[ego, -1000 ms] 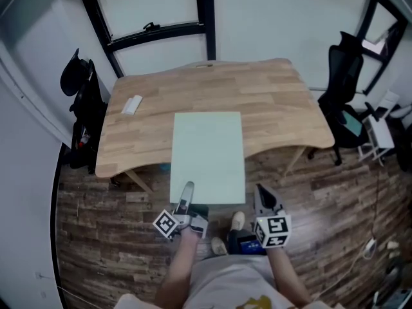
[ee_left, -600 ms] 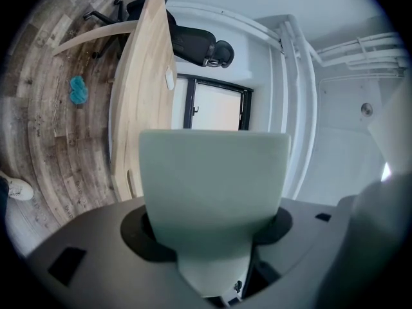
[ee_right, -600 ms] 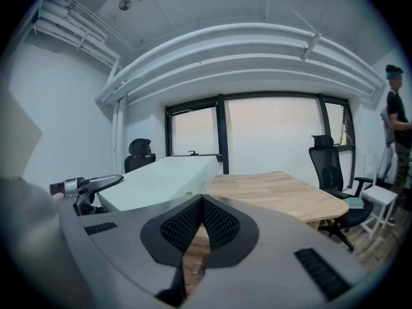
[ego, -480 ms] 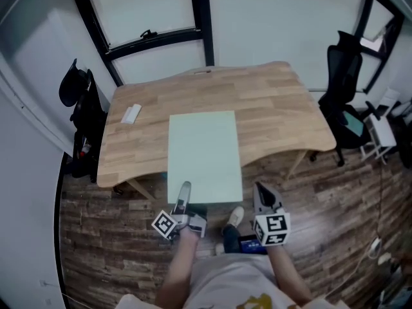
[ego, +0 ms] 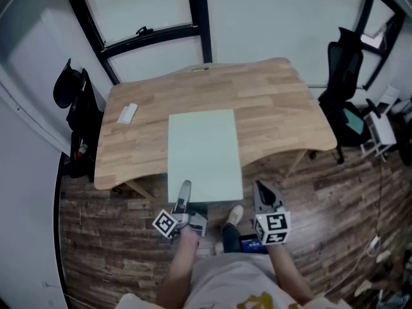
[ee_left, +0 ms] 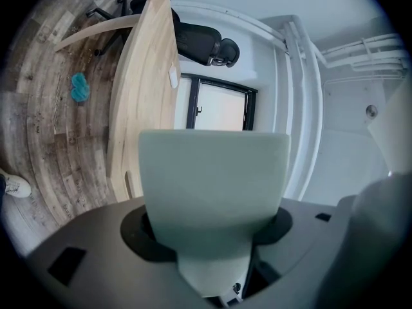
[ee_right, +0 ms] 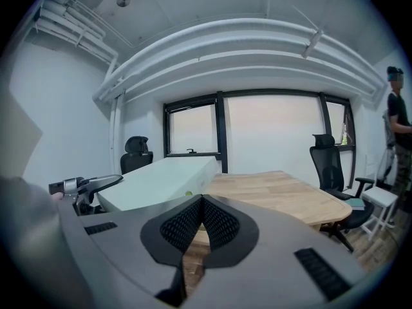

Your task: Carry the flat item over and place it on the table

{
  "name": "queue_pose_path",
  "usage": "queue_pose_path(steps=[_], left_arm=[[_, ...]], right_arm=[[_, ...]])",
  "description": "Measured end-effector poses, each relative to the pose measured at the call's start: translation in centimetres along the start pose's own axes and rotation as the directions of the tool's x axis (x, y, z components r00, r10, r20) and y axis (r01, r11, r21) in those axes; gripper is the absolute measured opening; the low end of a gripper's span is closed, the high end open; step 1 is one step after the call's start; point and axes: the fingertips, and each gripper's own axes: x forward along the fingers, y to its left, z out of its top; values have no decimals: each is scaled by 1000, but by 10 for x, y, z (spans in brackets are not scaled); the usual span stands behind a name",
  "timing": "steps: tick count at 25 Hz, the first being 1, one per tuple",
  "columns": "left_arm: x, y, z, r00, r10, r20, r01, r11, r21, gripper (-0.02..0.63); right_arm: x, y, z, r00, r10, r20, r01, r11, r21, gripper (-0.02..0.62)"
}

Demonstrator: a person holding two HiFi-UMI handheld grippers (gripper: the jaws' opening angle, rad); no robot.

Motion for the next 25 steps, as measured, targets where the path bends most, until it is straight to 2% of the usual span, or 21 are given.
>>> queue_pose_path(steps=[25], left_arm=[[8, 60, 10, 995, 102, 1, -102, 994, -26, 288]], right_arm=[[33, -17, -37, 994, -9, -113, 12, 999, 30, -2]])
